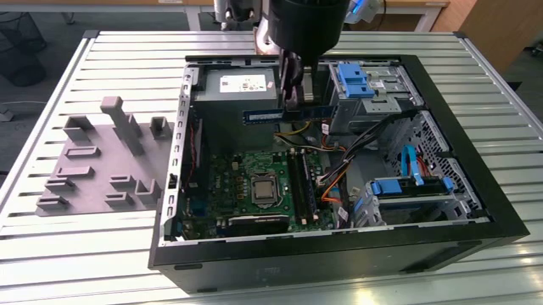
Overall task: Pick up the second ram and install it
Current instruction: 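Insert the second ram into the second slot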
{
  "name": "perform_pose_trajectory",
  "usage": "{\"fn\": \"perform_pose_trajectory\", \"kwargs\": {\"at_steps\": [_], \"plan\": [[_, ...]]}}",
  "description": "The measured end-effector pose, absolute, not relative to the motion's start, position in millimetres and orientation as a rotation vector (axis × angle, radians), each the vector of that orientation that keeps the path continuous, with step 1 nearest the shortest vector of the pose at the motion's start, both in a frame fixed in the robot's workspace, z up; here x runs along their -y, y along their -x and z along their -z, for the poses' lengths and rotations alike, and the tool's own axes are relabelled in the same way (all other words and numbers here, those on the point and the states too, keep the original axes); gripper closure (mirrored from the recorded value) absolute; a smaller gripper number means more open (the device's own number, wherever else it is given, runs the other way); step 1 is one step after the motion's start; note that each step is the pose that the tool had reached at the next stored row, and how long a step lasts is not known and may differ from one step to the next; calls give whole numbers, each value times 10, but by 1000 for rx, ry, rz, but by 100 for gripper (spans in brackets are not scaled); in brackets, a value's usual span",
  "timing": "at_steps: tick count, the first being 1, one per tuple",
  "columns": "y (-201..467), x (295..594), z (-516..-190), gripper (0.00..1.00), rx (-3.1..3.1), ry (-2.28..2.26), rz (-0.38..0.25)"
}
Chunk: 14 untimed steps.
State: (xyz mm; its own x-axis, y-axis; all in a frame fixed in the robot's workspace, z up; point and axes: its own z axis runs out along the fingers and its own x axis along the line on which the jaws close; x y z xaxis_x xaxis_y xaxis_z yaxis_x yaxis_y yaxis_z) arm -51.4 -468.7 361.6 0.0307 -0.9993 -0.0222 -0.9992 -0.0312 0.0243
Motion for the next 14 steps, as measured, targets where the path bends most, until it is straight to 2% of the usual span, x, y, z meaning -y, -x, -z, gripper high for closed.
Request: {"fn": "perform_pose_trajectory", "kwargs": {"at_steps": [14], "plan": [[514,4700,-3559,86,2185,-2254,52]]}}
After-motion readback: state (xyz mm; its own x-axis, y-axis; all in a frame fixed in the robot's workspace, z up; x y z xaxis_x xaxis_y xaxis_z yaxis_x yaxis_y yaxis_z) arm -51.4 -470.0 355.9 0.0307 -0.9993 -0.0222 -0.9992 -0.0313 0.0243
